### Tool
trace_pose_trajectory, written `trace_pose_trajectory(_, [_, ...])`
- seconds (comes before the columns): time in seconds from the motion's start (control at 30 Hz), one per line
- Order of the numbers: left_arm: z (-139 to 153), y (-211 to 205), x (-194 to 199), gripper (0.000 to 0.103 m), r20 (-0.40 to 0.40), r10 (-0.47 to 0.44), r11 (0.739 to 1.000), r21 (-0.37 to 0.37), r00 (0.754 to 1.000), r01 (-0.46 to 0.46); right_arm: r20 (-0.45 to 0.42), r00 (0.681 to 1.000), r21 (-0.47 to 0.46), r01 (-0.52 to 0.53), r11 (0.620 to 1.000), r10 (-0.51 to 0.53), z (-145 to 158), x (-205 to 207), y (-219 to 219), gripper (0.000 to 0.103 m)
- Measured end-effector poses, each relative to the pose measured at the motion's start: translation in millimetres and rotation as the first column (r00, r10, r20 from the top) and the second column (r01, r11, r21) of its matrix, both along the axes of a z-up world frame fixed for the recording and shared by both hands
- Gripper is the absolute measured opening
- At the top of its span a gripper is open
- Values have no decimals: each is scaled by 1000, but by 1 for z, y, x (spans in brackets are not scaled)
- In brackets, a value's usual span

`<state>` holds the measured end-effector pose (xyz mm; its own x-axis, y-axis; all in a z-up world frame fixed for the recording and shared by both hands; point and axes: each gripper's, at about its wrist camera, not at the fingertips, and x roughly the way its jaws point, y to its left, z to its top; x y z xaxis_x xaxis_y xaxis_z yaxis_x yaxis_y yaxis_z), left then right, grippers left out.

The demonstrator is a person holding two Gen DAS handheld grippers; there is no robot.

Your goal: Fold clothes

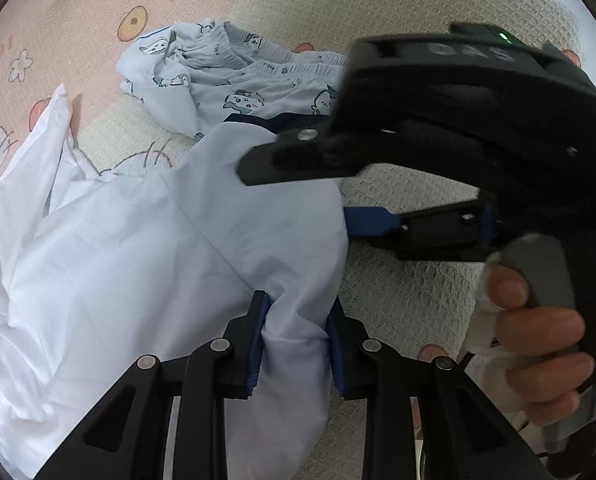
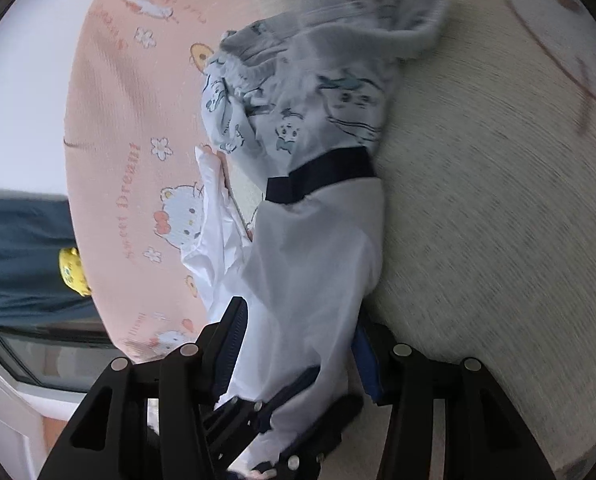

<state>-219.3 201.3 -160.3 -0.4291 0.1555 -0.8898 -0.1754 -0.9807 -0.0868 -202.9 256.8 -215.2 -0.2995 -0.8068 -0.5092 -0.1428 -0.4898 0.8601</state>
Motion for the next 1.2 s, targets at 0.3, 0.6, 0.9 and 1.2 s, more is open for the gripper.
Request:
trace_pose_trajectory(0.3, [1, 0, 4, 24, -5, 9, 1000, 25, 1000, -9, -38, 999, 154, 44, 987, -39, -3, -5, -5, 2])
trace_pose_trajectory(0.6, [4, -24, 7, 25, 32, 49, 971, 233, 998, -55, -234, 971, 219, 9, 976, 44, 50, 5, -30, 2])
trace_pose_trajectory(0.9, [11, -66, 20, 25, 90, 146, 902, 398, 985, -170, -254, 959, 202, -74, 977, 125, 63, 12, -51, 2])
trace_pose_trajectory(1.2, [19, -87, 50, 45, 136, 105, 887, 434, 985, -155, -293, 934, 192, -151, 970, 204, 77, 21, -64, 5])
